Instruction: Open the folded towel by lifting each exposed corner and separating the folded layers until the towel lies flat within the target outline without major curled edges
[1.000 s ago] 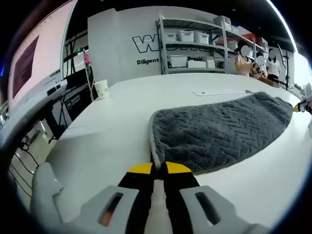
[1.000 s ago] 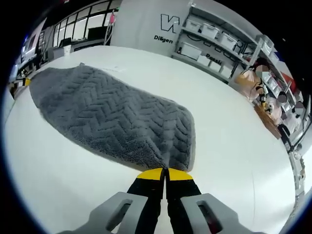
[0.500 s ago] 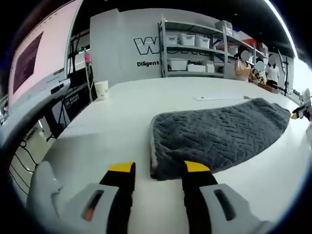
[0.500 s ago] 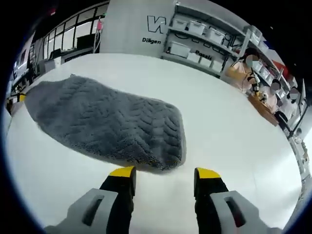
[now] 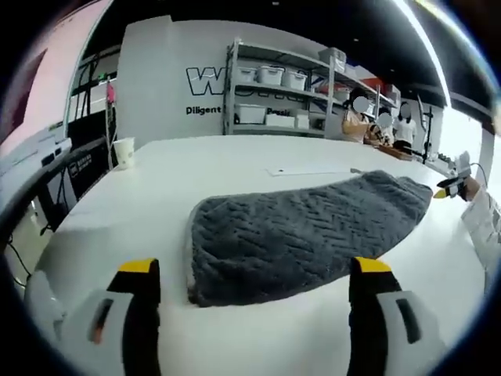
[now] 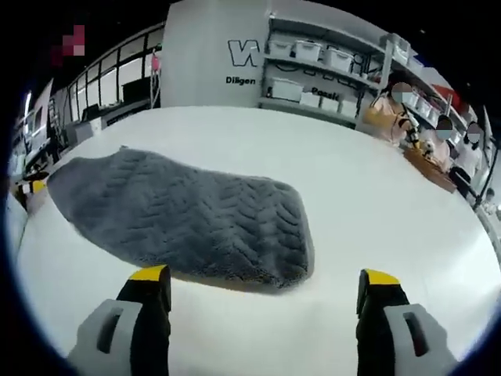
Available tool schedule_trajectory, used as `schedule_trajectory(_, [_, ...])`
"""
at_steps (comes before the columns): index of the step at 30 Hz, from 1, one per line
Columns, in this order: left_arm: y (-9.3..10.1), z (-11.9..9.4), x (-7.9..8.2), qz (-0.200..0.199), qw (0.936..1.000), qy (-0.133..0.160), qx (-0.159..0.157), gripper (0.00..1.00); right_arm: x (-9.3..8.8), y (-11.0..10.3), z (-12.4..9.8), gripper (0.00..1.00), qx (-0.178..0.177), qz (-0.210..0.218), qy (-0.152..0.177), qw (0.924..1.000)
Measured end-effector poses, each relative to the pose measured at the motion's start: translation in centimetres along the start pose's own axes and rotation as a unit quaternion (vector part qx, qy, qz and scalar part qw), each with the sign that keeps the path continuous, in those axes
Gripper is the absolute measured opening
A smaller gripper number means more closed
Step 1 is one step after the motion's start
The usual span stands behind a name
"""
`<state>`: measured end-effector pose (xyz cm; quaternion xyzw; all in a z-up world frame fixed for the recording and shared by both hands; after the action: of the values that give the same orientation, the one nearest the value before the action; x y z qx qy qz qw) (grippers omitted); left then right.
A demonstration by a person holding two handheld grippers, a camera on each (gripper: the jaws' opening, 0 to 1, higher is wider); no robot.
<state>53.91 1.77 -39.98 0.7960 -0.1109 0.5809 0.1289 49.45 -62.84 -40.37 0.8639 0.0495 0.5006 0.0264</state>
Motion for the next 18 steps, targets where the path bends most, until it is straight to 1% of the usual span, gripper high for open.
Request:
schedule_trajectory(4, [0.4,0.0,0.3,-0.019,0.9997,0.014,-0.011,0.99,0.5,-0.6,0.2,0.99,0.01,0.001,0.015,0.9998])
schedule_trajectory(8, [0.4,0.0,0.1,-0.021,0.9997,0.012,-0.01,0.99,1.1,-1.6,0.7,0.99,0.029,0.002,0.026,0.9992])
schedule_trajectory(9, [0.5,-0.1,-0.1,-0.015,0.9998,0.004,-0.015,0.99,1.3,-2.1,1.2,0.99,0.036,0.001,0.034,0.9988])
schedule_trajectory(10, [0.5,0.0,-0.2,-0.015,0.9998,0.004,-0.016,0.99,1.4,-2.5,1.4,0.99,0.042,0.002,0.038,0.9984])
schedule_trajectory(12, [0.5,0.1,-0.3,-0.018,0.9997,0.002,-0.015,0.99,1.6,-4.0,1.9,0.99,0.076,-0.004,0.047,0.996])
schedule_trajectory(14, [0.4,0.1,-0.3,-0.02,0.9997,0.001,-0.014,0.99,2.0,-4.4,2.1,0.99,0.086,-0.001,0.052,0.9949])
schedule_trajectory(16, [0.4,0.1,-0.3,-0.02,0.9997,0.001,-0.012,0.99,2.9,-4.5,2.2,0.96,0.089,-0.003,0.067,0.9937])
schedule_trajectory(18, [0.3,0.0,-0.3,-0.023,0.9997,0.002,-0.01,0.99,3.9,-4.4,2.3,0.87,0.093,-0.001,0.078,0.9926])
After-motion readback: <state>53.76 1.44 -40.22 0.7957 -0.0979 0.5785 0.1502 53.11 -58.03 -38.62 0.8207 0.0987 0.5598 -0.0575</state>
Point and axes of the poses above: the point that each gripper's makers call its tool centre point, and the gripper's own axes: z roughly forward along the fingers, y roughly to its right, x roughly out of its top, the point moved 2 cm from there along -z, roughly backward along the fingers, and after that the axes turned 8 degrees about y, right-handed, at the moved point
